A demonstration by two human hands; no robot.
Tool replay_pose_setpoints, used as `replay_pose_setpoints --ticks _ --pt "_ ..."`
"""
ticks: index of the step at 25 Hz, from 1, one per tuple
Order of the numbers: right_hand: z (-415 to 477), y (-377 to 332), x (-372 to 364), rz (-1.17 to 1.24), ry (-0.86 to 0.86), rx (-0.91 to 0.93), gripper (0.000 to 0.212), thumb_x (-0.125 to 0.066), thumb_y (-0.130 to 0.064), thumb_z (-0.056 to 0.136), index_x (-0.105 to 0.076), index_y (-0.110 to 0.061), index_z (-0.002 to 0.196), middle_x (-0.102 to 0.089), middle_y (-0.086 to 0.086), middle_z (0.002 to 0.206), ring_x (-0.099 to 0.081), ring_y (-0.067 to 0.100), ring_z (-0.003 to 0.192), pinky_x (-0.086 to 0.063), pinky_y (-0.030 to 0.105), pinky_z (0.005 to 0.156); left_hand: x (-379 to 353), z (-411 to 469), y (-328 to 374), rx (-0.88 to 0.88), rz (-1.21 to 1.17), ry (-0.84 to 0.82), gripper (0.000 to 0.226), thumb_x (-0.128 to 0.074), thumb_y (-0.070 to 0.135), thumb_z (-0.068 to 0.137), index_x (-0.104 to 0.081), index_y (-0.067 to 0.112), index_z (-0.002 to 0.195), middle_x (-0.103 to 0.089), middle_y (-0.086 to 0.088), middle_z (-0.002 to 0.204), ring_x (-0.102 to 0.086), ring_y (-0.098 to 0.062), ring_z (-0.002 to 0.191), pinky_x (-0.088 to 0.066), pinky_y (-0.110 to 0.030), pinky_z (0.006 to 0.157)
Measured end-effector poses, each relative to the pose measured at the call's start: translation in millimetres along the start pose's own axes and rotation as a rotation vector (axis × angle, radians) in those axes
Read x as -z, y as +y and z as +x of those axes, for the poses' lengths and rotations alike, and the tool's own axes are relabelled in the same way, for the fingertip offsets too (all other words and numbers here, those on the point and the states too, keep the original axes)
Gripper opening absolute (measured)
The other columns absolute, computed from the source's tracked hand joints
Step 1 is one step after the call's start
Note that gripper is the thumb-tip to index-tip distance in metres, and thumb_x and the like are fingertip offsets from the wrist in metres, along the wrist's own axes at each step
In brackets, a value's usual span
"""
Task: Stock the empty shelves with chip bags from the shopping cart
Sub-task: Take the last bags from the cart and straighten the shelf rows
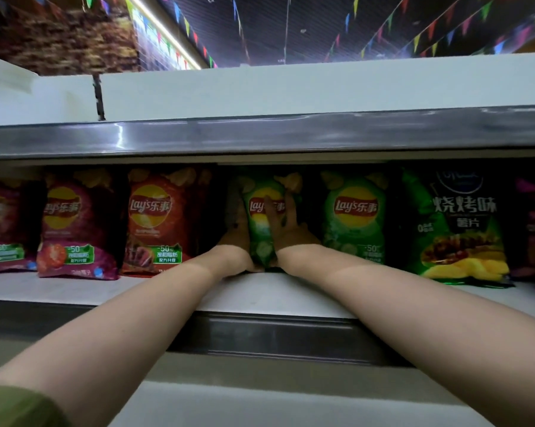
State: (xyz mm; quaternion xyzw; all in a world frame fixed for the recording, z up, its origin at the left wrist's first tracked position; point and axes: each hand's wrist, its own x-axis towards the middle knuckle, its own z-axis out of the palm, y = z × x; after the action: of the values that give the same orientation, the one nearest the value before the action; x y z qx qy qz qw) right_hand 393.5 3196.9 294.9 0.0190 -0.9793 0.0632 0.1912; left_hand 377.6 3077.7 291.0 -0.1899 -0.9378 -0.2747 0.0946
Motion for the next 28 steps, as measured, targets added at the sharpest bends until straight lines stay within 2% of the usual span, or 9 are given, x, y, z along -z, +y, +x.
replay_pose_setpoints --ticks 5,9,11,14,15,17,21,24,28 --pt "-21.1 8.0 19.8 0.114 0.043 0.062 0.105 -0.07 -0.029 0.081 0.012 -0.038 0.147 0.026 0.002 0.154 -0.024 0.038 0.138 -0.033 0.047 0.11 1.2 -2.8 -1.0 -0.004 -0.12 0.001 0.12 -0.082 0.013 0.069 0.005 0.016 0.151 -0.029 -0.013 0.151 -0.034 -0.029 0.136 -0.033 -0.03 0.106" --pt "-45.8 26.3 44.9 0.123 0.449 -0.024 0.073 -0.06 -0.025 0.087 -0.019 -0.016 0.147 -0.022 0.014 0.149 -0.035 0.035 0.13 -0.037 0.039 0.104 12.8 -13.9 15.4 -0.146 0.037 0.196 0.121 -0.08 0.02 0.071 0.012 0.022 0.15 0.0 -0.016 0.155 -0.007 -0.036 0.142 -0.02 -0.039 0.114" --pt "-55.8 42.9 51.9 0.088 0.549 -0.164 0.069 -0.058 -0.027 0.088 -0.023 -0.007 0.144 -0.029 0.019 0.142 -0.034 0.036 0.128 -0.032 0.038 0.103 12.3 -20.0 28.0 -0.205 0.049 0.24 0.096 -0.072 0.023 0.079 -0.01 0.014 0.15 -0.01 -0.02 0.152 -0.015 -0.035 0.139 -0.024 -0.038 0.111" --pt "-58.6 67.1 52.1 0.249 0.482 -0.413 0.074 -0.061 -0.026 0.087 -0.02 -0.001 0.143 -0.026 0.022 0.143 -0.029 0.037 0.131 -0.029 0.039 0.105 -2.7 -28.4 55.3 -0.207 -0.017 0.103 0.055 -0.059 0.032 0.09 -0.045 -0.002 0.131 -0.044 -0.025 0.133 -0.047 -0.039 0.119 -0.041 -0.036 0.093" --pt "-56.1 73.0 51.8 0.354 0.418 -0.486 0.076 -0.062 -0.026 0.087 -0.018 -0.001 0.143 -0.025 0.022 0.145 -0.029 0.037 0.133 -0.029 0.039 0.105 -10.9 -28.1 64.8 -0.243 -0.034 0.078 0.055 -0.058 0.033 0.091 -0.043 0.003 0.134 -0.043 -0.022 0.135 -0.048 -0.036 0.119 -0.041 -0.034 0.092" --pt "-48.2 81.3 51.1 0.532 0.286 -0.553 0.082 -0.063 -0.029 0.088 -0.012 -0.003 0.146 -0.023 0.02 0.15 -0.028 0.035 0.136 -0.029 0.039 0.107 -25.7 -22.0 83.9 -0.29 -0.091 0.048 0.075 -0.063 0.032 0.088 -0.02 0.015 0.148 -0.025 -0.012 0.149 -0.036 -0.029 0.133 -0.033 -0.029 0.102" --pt "-37.4 86.9 60.1 0.435 0.068 -0.353 0.069 -0.05 -0.036 0.095 -0.014 -0.009 0.147 -0.026 0.015 0.151 -0.031 0.031 0.137 -0.027 0.031 0.108 -53.8 5.5 104.5 -0.115 -0.184 -0.045 0.111 -0.074 0.027 0.079 0.012 0.018 0.15 -0.021 -0.014 0.154 -0.03 -0.029 0.139 -0.03 -0.029 0.107" --pt "-34.0 94.1 65.6 0.472 0.023 -0.275 0.064 -0.052 -0.032 0.095 -0.021 -0.01 0.146 -0.036 0.015 0.146 -0.039 0.031 0.131 -0.032 0.034 0.106 -60.5 17.1 108.0 -0.062 -0.119 -0.044 0.115 -0.072 0.028 0.081 0.022 0.014 0.146 -0.026 -0.019 0.152 -0.036 -0.032 0.136 -0.032 -0.032 0.107" --pt "-27.9 102.5 54.6 0.516 0.014 -0.303 0.076 -0.053 -0.032 0.094 -0.007 -0.003 0.147 -0.039 0.017 0.142 -0.043 0.032 0.128 -0.037 0.035 0.101 -60.8 21.1 104.4 -0.079 -0.035 -0.041 0.119 -0.073 0.027 0.08 0.027 0.012 0.144 -0.027 -0.019 0.152 -0.037 -0.032 0.135 -0.034 -0.033 0.107"
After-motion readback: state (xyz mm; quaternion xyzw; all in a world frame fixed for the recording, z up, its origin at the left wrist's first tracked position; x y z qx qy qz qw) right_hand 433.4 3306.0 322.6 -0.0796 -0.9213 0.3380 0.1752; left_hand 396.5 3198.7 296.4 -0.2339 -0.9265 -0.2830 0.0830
